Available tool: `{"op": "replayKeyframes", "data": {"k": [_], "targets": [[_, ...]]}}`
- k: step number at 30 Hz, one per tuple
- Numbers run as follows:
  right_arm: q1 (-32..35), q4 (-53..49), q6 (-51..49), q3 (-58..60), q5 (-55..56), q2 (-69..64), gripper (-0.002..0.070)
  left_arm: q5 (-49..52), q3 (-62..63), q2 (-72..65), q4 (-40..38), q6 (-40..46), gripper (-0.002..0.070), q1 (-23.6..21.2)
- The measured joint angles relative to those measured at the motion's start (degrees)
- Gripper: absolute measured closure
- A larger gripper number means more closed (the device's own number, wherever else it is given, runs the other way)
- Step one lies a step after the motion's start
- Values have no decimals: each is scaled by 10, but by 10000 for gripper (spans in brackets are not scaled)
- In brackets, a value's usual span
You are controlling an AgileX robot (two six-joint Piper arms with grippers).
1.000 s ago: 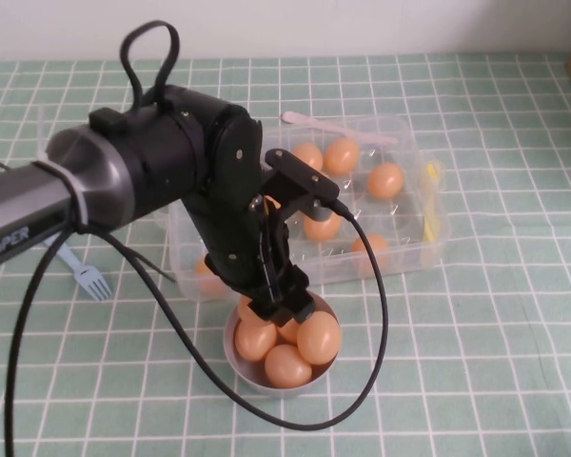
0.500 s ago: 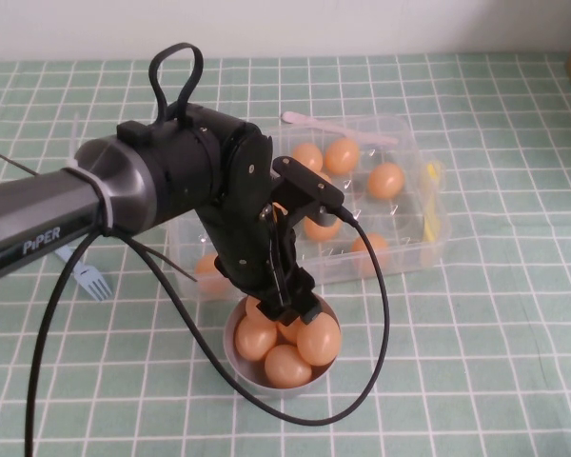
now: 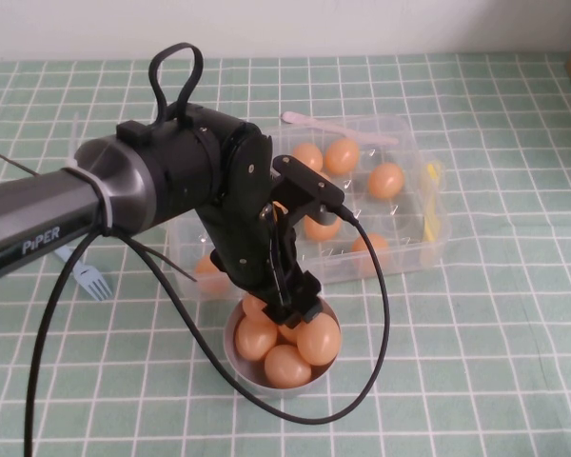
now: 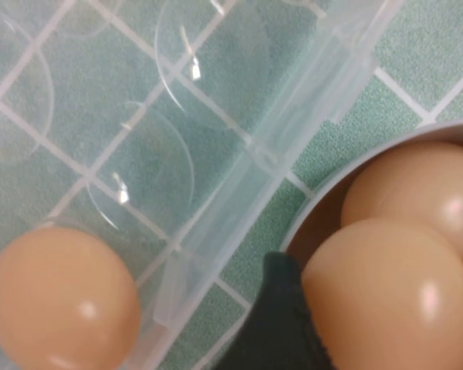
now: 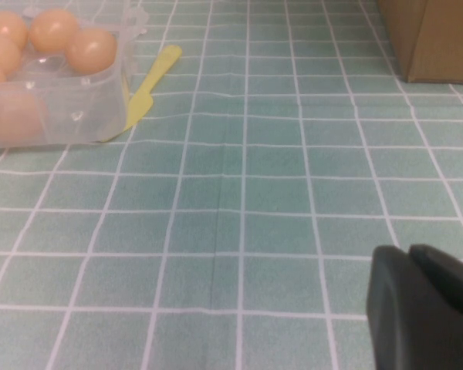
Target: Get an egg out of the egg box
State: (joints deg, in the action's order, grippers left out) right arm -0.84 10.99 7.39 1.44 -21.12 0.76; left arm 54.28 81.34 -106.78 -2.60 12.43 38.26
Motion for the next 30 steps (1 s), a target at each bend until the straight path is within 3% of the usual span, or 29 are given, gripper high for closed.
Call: {"op": "replayKeyframes", "data": {"k": [18,21,26,30], "targets": [[0,1,0,0,0,0,694,21,0,99,0,0,172,0],[0,1,0,0,0,0,694,23,-10,138,0,0,263,0],[0,1,0,0,0,0,694,1,-58,229,1,-15,577,0],[0,1,0,0,0,0,694,-43,-121,303,8,-27,657,-3]]}}
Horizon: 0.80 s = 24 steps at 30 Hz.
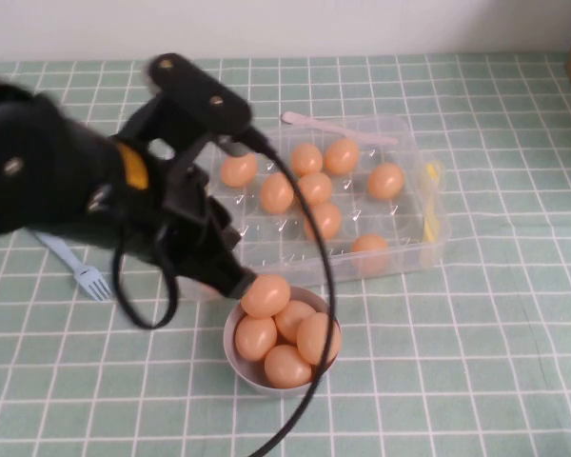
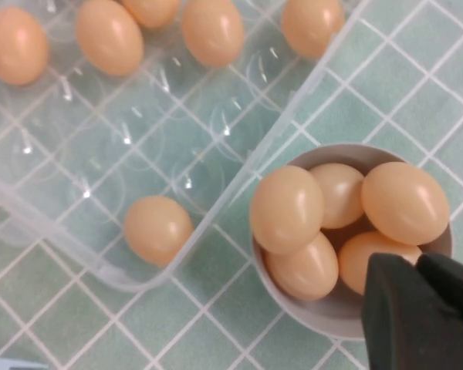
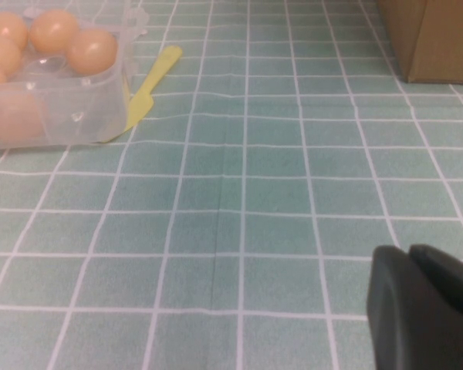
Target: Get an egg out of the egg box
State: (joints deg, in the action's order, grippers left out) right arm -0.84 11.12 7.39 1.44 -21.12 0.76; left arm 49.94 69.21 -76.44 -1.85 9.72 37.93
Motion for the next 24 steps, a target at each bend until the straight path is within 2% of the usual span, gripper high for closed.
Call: {"op": "replayKeyframes", "data": {"k": [15,24], "targets": [[0,0,0,0,0,0,694,-179,-275,306,1,-81,676,-6],[0,0,0,0,0,0,694,-176,-305,336,14,-90,676,-6]]}}
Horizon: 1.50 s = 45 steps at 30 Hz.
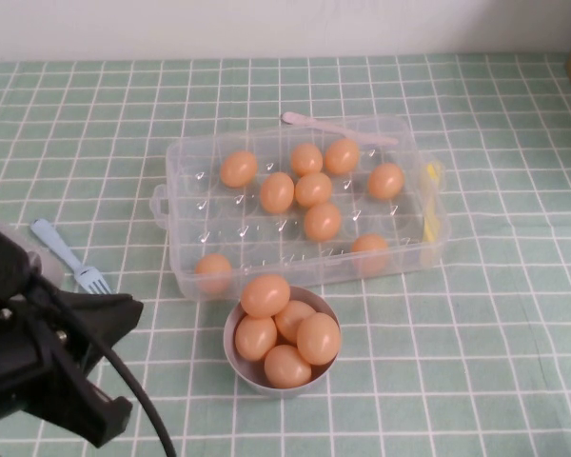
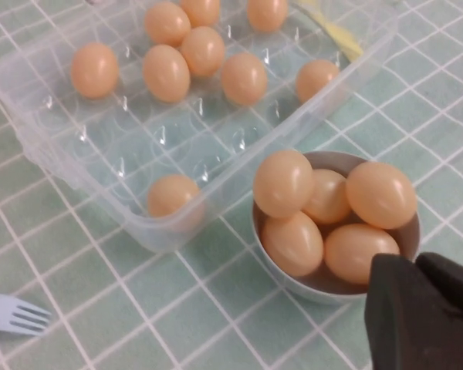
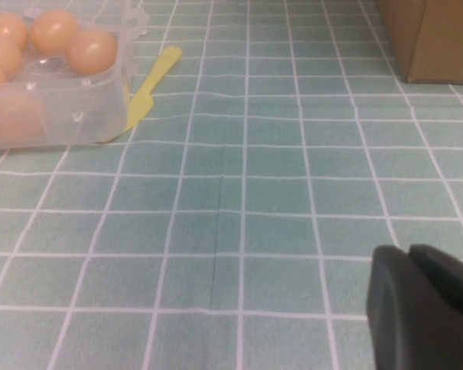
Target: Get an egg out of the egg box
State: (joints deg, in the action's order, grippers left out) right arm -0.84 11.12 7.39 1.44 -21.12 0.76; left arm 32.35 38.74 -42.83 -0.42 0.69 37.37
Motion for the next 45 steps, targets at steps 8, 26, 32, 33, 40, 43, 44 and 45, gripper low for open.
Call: {"op": "replayKeyframes", "data": {"k": [8,26,32,33,40,43,44,45], "targets": [[0,0,0,0,0,0,694,-134,-26,11,37,0,676,-1],[0,1,0,0,0,0,694,-421,-378,374,19,14,677,-282],[0,1,0,0,0,0,694,-353,-401,433,18,14,677,-297],[0,1,0,0,0,0,694,-337,-401,434,18,14,677,-297],[0,1,0,0,0,0,694,-198,-401,434,17,14,677,-297],[0,1,0,0,0,0,694,-131,-401,434,17,14,677,-297],[0,1,0,0,0,0,694,-122,-402,434,17,14,677,-297],[0,1,0,0,0,0,694,-116,-402,434,17,14,677,-297]]}}
